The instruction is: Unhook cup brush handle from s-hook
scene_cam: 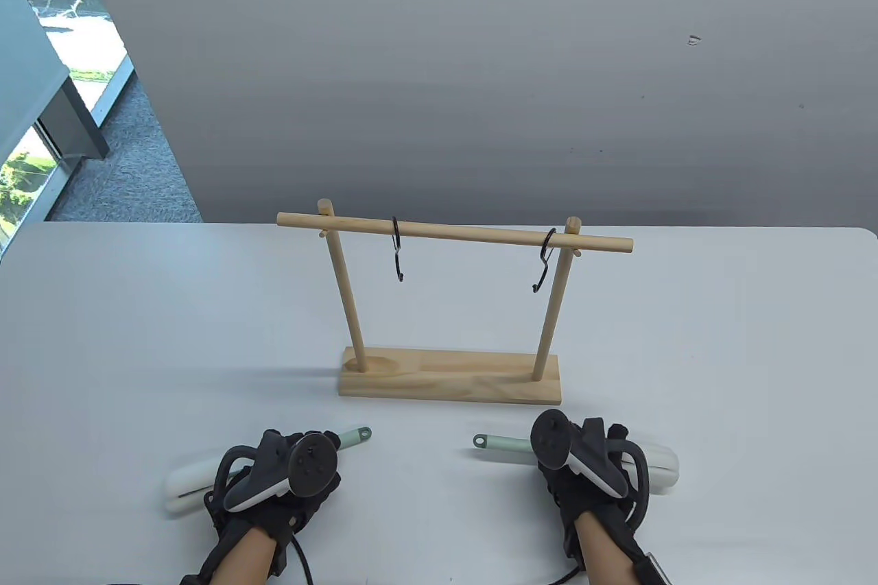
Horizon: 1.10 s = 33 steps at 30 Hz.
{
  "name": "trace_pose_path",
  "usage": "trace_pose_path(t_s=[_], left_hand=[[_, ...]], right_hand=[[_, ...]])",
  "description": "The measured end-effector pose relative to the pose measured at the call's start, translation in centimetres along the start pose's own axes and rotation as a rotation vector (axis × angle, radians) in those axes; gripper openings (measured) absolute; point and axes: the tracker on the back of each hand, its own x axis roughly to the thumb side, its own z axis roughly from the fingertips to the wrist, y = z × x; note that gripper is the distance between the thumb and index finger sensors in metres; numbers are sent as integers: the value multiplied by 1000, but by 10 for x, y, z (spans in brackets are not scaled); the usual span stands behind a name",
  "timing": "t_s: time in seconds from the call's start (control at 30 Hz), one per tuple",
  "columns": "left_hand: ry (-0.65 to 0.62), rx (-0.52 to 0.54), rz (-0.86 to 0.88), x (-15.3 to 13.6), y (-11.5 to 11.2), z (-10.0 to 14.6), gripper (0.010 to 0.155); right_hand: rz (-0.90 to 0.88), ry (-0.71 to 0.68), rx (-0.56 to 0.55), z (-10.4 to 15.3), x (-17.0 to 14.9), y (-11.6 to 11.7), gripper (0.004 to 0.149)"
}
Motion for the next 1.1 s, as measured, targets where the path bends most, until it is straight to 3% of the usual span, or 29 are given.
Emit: trace_pose_path(t_s=[0.47, 1.1], left_hand=[[1, -13, -3, 0, 0, 0, 61], [2, -11, -3, 1, -1, 0, 61]], right_hand=[[22, 12, 31, 2, 2, -1, 54], [-49, -8, -14, 4, -3, -6, 51]])
